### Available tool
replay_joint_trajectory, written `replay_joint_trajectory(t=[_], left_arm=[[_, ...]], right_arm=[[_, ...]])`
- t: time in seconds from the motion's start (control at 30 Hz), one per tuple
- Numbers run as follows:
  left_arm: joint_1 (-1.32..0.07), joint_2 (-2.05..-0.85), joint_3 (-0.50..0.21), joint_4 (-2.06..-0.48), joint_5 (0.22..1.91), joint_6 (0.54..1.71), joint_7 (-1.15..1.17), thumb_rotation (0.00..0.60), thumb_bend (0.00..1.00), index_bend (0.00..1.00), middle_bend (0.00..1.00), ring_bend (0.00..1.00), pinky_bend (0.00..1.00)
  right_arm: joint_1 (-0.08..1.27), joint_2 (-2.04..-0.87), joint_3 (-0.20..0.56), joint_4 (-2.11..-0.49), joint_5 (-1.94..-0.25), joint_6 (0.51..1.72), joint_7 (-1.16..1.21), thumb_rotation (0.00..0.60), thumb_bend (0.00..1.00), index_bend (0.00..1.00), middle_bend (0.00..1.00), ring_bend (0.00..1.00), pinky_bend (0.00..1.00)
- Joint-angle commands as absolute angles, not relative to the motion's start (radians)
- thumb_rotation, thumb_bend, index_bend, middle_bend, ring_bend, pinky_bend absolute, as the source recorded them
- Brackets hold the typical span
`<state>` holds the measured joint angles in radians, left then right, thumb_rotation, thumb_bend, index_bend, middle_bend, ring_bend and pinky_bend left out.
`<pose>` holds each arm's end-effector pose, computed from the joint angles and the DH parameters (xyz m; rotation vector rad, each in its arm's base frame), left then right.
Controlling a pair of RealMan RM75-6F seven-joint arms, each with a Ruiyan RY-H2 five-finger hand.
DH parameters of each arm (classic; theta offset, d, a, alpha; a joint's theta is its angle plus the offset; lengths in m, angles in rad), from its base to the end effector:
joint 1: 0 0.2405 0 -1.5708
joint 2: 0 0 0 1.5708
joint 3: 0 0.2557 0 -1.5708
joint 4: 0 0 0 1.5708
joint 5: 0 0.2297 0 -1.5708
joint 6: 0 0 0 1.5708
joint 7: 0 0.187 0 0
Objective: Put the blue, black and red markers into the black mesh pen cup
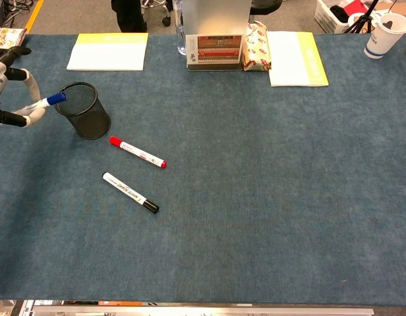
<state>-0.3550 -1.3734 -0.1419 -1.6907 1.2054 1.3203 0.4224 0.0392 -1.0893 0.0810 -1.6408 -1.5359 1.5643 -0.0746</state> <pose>-0.2387 0.3096 0.0467 -1.4720 -0.9192 -0.8489 -0.3093 -0.2172 0.1640 1.3516 -0.7774 0.9029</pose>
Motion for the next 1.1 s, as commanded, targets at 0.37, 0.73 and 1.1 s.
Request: replay_joint_trajectory(t=[0.37,0.73,1.1], left_arm=[[-0.411,-1.489,-0.209,-1.567,1.283,1.317,0.191,0.600,0.36,0.55,0.06,0.00,0.09],[-0.409,-1.515,-0.273,-1.591,1.192,1.274,-0.005,0.600,0.36,0.56,0.06,0.00,0.09],[-0.408,-1.541,-0.348,-1.539,1.146,1.236,-0.273,0.600,0.36,0.56,0.07,0.00,0.09]], right_arm=[[0.040,-1.085,0.081,-1.641,-1.536,1.563,-0.065,0.600,0.00,0.34,0.32,0.42,0.64],[0.043,-1.087,0.080,-1.640,-1.533,1.554,-0.069,0.600,0.00,0.34,0.32,0.42,0.64],[0.045,-1.088,0.079,-1.639,-1.532,1.551,-0.070,0.600,0.00,0.34,0.32,0.42,0.64]])
